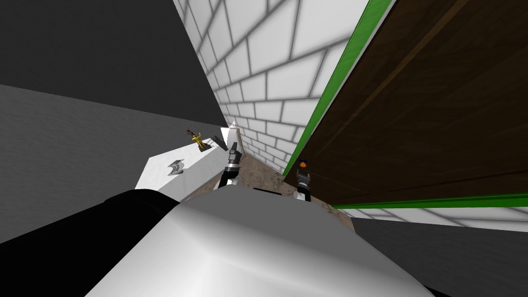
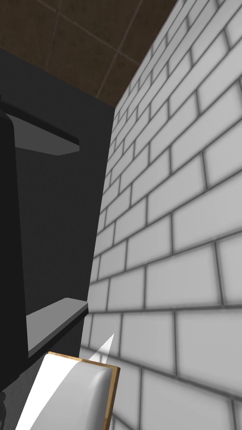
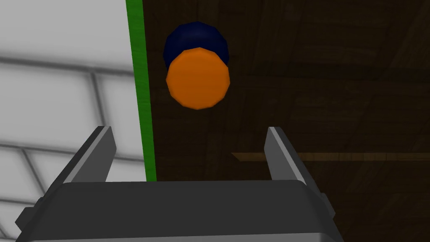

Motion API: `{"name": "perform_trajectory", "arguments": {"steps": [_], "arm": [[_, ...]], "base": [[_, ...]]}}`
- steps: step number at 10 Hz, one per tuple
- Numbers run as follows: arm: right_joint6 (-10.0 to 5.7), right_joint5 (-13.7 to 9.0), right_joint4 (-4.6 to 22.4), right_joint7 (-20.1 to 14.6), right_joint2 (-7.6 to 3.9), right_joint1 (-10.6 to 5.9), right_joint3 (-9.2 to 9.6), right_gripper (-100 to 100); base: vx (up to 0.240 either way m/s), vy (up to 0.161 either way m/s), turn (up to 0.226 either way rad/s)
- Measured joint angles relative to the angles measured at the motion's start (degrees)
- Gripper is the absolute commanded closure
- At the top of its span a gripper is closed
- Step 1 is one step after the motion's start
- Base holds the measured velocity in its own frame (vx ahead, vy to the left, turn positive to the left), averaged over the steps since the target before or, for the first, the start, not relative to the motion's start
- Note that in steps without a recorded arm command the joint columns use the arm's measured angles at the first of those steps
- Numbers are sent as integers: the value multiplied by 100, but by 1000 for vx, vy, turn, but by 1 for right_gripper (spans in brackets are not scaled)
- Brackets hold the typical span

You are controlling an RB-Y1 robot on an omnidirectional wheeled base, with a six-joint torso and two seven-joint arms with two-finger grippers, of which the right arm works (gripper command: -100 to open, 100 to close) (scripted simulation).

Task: Pull the door open

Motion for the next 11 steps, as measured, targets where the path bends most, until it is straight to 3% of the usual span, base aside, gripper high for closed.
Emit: {"name": "perform_trajectory", "arguments": {"steps": [2, 4, 5, 8, 9, 11], "arm": [[8, -46, -5, -132, 17, -7, 19, -100], [-24, -85, -10, -238, -105, 90, -25, -100], [-93, -102, 139, -369, -217, 67, -35, -100], [-184, -185, 254, -614, -446, 138, -128, -100], [-193, -188, 263, -630, -453, 133, -132, 100], [-190, -193, 258, -613, -473, 138, -151, 100]], "base": [[46, -4, 67], [182, -17, 112], [191, -22, 139], [170, -13, 85], [-8, -9, -43], [-32, -7, 8]]}}
